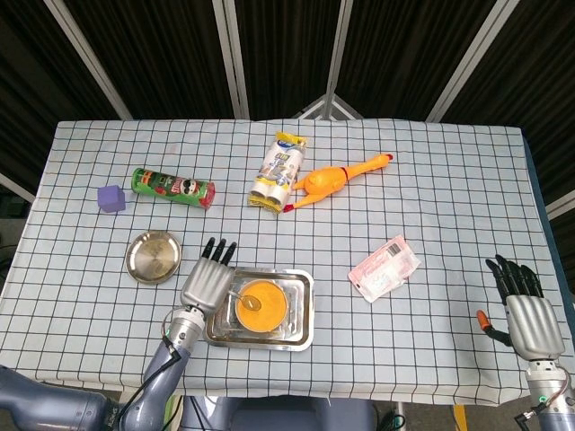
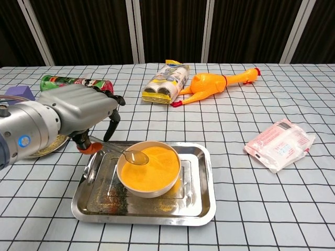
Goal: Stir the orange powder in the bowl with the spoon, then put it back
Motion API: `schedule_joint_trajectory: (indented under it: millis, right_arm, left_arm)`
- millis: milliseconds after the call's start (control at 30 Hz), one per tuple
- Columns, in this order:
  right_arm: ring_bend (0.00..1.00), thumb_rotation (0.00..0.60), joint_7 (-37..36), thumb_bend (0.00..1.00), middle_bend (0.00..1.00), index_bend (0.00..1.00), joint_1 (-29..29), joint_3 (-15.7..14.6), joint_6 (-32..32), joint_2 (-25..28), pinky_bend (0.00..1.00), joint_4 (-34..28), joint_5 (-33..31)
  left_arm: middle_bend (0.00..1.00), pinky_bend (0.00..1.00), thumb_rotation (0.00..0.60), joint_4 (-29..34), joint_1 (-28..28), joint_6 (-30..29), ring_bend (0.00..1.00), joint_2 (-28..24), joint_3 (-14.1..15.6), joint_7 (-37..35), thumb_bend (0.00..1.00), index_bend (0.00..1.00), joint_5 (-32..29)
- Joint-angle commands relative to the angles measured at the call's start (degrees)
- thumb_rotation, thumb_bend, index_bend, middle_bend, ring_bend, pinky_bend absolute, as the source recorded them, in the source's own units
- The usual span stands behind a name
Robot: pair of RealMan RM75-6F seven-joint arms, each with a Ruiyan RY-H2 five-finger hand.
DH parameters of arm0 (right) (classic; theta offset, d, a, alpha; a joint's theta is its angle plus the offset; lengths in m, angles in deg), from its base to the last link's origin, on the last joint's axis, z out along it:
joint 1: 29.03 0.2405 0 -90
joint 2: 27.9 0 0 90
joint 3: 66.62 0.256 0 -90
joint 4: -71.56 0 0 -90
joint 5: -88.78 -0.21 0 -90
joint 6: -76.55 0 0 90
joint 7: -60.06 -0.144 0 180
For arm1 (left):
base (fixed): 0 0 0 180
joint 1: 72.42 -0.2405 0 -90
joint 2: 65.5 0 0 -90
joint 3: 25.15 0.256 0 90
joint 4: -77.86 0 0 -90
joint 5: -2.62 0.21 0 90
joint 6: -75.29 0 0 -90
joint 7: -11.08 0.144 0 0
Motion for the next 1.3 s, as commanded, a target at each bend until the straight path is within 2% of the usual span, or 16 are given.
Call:
schedule_joint_trajectory:
  millis: [33, 567, 800, 1000, 1300]
  right_arm:
    - [0.00, 0.600, 0.0, 0.40, 0.00, 0.00, 0.0, 0.0, 0.0, 0.0, 0.00, 0.0, 0.0]
    - [0.00, 0.600, 0.0, 0.40, 0.00, 0.00, 0.0, -0.1, 0.1, 0.1, 0.00, -0.1, -0.1]
    - [0.00, 0.600, -0.2, 0.40, 0.00, 0.00, 0.0, -0.1, 0.1, 0.1, 0.00, -0.1, -0.2]
    - [0.00, 0.600, -0.3, 0.41, 0.00, 0.00, 0.0, -0.1, 0.3, 0.2, 0.00, -0.1, -0.2]
    - [0.00, 0.600, -0.3, 0.40, 0.00, 0.00, 0.1, -0.1, 0.3, 0.2, 0.00, -0.2, -0.2]
  left_arm:
    - [0.04, 0.00, 0.600, -0.4, 0.6, -0.5, 0.00, 0.6, 0.3, -0.1, 0.53, 0.51, -0.4]
    - [0.04, 0.00, 0.600, -2.2, 2.8, -2.2, 0.00, 3.2, 1.3, -1.7, 0.52, 0.50, -1.7]
    - [0.01, 0.00, 0.600, -1.7, 3.5, -3.0, 0.00, 3.4, 1.4, -2.2, 0.38, 0.44, -2.4]
    - [0.00, 0.00, 0.600, 1.5, 3.3, -3.7, 0.00, 1.1, 1.4, -4.0, 0.35, 0.37, -1.9]
    - [0.02, 0.01, 0.600, 7.9, 2.0, -4.8, 0.01, -5.7, 1.5, -7.2, 0.34, 0.30, -0.8]
